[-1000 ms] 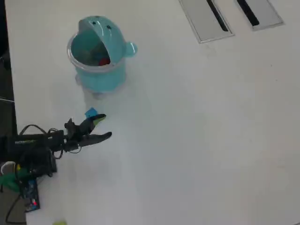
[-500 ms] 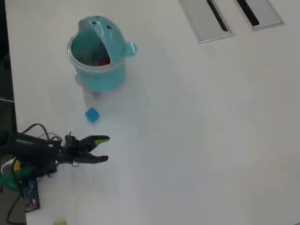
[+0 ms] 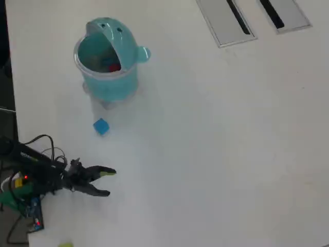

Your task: Grasp RGB lego blocks and put them in the bin one by one.

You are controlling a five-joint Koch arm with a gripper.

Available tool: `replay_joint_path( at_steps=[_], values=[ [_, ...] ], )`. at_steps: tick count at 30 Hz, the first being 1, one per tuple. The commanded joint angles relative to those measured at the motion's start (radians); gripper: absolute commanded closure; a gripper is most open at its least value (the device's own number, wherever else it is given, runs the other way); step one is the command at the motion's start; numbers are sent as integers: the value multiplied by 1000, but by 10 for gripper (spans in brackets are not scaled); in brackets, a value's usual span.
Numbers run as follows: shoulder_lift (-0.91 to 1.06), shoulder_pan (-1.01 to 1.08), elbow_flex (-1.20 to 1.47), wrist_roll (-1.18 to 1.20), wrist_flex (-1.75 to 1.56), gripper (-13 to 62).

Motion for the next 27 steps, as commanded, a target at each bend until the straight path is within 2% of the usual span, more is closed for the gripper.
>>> replay_joint_path(
  at_steps=[1,8,21,27],
  values=[
    [63,21,-21,-37,-129,148],
    [66,95,14,-34,-103,148],
    [66,316,-186,58,365,155],
    [64,385,-218,72,448,152]
  ],
)
